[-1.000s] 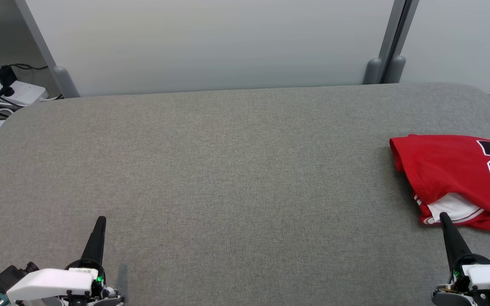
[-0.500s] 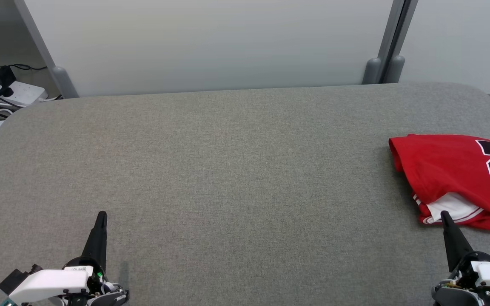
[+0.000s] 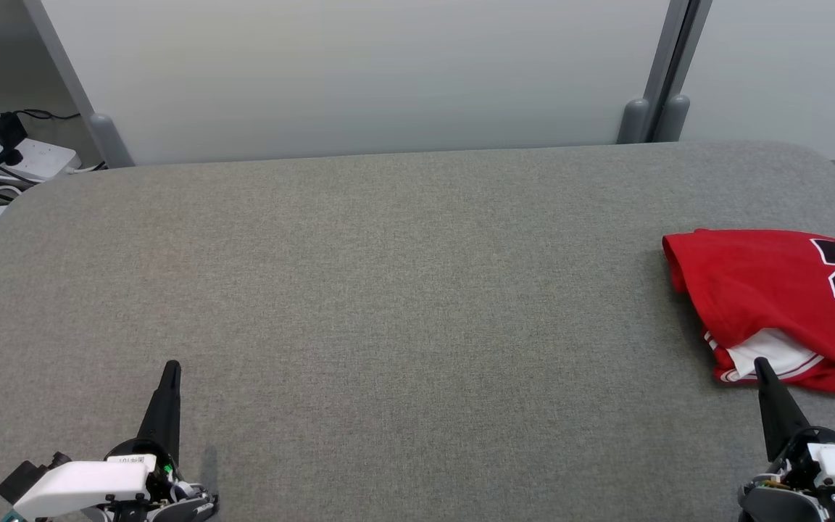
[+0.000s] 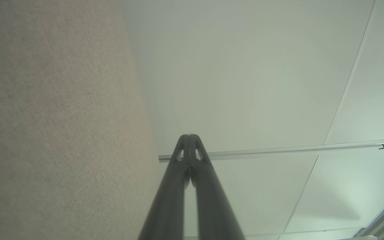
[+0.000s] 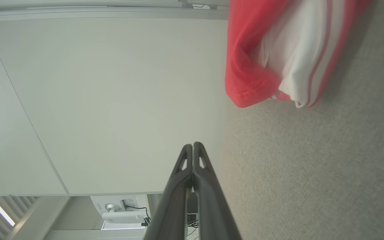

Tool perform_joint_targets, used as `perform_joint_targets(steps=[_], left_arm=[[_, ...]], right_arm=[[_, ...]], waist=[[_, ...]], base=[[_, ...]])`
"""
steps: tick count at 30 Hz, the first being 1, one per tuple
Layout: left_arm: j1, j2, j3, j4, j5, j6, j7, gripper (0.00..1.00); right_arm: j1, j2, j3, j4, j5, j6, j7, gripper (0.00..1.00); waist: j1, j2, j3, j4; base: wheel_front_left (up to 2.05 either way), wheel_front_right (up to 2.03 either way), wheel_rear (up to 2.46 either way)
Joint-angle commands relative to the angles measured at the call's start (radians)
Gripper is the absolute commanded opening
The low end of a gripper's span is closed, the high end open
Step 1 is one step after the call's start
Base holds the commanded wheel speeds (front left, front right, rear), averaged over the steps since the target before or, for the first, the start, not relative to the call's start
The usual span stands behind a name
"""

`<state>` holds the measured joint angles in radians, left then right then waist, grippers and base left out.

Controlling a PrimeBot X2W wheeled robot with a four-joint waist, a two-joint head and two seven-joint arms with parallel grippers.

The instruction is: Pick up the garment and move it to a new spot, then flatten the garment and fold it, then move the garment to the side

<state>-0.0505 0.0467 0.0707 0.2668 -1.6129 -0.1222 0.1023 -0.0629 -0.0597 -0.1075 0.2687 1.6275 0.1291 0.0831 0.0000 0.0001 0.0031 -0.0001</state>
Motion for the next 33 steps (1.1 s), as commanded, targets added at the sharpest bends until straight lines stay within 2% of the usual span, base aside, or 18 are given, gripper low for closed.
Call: perform_joint_targets(steps=[1,33], left_arm=[[-0.057,0.011,0.034,-0.022,-0.003,-0.008,0.004,0.0],[-0.057,0.008,0.038,-0.022,0.0,-0.008,0.007,0.0]], right_arm=[[-0.043,-0.009,0.019,-0.025,0.002,0.002,0.01,0.0],[-0.043,-0.002,0.01,-0.025,-0.005,0.002,0.017,0.0]], waist=[[0.0,-0.0001,0.0,0.0],[0.0,-0.0001,0.0,0.0]], base=[[0.0,0.0,0.0],[0.0,0.0,0.0]])
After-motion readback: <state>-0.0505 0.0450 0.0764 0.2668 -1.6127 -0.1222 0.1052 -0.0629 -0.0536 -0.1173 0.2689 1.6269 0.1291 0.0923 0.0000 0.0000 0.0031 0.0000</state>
